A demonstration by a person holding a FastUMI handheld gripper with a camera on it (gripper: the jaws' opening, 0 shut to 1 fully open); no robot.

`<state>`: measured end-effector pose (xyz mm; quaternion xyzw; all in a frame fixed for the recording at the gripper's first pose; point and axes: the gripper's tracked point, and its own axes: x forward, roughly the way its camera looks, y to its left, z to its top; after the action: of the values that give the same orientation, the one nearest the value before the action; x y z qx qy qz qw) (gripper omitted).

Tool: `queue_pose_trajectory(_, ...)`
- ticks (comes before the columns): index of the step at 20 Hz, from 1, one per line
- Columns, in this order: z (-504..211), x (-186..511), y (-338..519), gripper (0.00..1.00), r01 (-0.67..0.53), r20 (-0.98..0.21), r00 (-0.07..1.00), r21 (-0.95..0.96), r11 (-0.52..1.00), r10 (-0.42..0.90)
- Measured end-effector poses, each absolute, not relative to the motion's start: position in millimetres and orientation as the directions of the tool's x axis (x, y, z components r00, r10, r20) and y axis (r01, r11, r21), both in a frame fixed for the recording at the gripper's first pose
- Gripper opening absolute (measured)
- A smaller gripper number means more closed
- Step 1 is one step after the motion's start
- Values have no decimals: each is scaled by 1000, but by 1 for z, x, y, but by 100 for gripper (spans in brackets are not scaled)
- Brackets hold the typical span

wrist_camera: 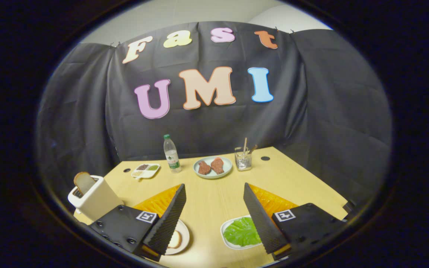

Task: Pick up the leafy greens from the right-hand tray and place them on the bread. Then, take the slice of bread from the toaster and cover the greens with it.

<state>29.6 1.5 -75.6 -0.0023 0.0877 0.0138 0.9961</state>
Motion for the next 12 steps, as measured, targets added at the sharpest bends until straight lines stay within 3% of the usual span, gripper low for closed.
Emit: queue_pose_trajectory(12,-197,55,-119,98,67,-491,868,-13,998,-65)
